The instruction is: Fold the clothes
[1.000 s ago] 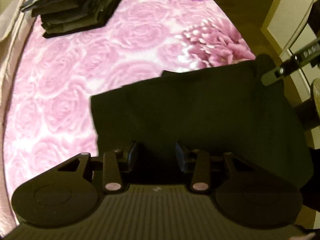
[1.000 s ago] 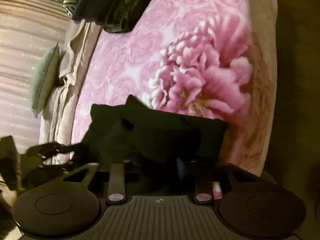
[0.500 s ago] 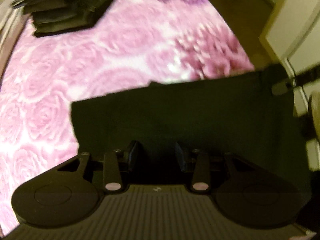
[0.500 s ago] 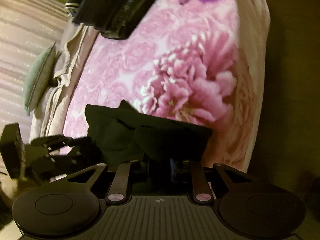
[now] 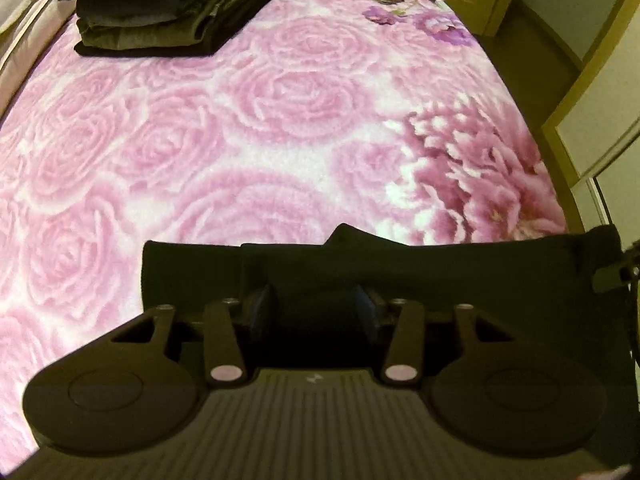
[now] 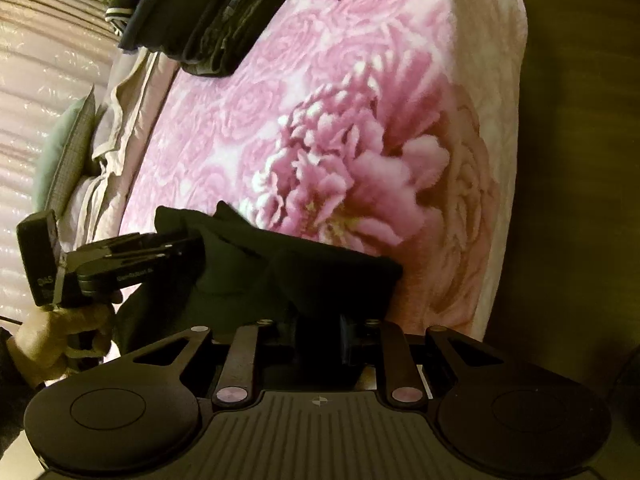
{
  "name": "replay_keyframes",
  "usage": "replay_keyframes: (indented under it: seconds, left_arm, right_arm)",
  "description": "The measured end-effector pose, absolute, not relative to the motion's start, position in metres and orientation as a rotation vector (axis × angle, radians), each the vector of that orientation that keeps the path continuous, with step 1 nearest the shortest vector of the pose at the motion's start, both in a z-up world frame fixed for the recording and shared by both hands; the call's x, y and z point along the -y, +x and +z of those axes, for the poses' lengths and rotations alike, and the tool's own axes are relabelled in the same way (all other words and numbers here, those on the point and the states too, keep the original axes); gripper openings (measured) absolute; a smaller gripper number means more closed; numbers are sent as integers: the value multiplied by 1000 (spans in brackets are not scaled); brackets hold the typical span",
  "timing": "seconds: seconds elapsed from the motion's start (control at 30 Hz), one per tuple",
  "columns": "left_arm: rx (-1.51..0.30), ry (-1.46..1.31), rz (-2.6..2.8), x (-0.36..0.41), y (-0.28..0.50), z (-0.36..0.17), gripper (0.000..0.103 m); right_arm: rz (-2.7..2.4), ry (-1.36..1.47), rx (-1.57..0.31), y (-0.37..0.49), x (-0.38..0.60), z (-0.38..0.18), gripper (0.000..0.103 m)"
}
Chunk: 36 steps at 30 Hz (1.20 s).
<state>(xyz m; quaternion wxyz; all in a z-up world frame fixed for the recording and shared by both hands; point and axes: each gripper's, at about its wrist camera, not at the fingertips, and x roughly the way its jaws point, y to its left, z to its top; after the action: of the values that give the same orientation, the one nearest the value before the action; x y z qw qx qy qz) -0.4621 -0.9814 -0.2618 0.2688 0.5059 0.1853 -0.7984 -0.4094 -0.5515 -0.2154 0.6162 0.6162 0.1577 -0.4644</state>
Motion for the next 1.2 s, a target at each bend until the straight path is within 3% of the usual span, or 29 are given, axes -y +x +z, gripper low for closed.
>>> replay_keyframes:
  seconds: [0.23, 0.5, 0.63, 1.03, 1.2]
  left_arm:
    - [-547, 1380, -2112, 970, -440, -254, 36]
    - [-503, 1343, -2109, 972, -454, -264, 32]
    - [-516, 1365, -2101, 976, -455, -253, 32]
    - [-578, 1337, -1949, 915, -369, -210, 32]
    - [-624, 1292, -1849, 928, -338, -229, 32]
  right_arm:
    - [-1084, 1396, -388, -407, 548, -205, 18]
    - [-1111, 1540, -259, -424, 546, -230, 19]
    - [-1104, 1489, -322, -424, 546, -216, 27]
    - [-854, 1079, -502, -358, 558, -136, 27]
    - [-645, 1098, -640, -310, 574, -185, 27]
